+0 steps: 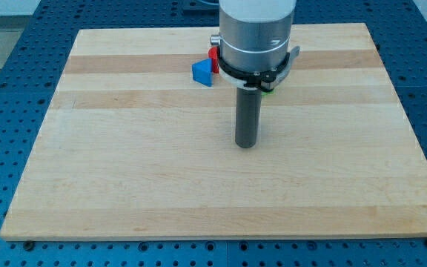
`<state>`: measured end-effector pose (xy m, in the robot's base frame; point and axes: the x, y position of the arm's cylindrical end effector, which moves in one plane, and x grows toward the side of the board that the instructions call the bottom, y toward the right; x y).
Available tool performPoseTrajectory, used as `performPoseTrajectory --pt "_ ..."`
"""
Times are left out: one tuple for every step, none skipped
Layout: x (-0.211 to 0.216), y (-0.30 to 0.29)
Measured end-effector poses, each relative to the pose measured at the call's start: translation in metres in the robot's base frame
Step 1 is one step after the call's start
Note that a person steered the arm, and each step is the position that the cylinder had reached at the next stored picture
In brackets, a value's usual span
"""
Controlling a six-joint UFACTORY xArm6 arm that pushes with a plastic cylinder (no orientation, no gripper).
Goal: Keep the blue cube in between the blue triangle and green star
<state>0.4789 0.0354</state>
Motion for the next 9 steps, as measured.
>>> performPoseTrajectory --pt "0.007 0.033" --pt "0.002 0.035" --pt "-0.008 0.012" --pt "-0.022 -0.013" --pt "-0.045 -0.020" --pt "-0.068 -0.026" --pt "-0.070 -0.030" --pt "-0.050 -0.008" --pt "-0.045 0.028"
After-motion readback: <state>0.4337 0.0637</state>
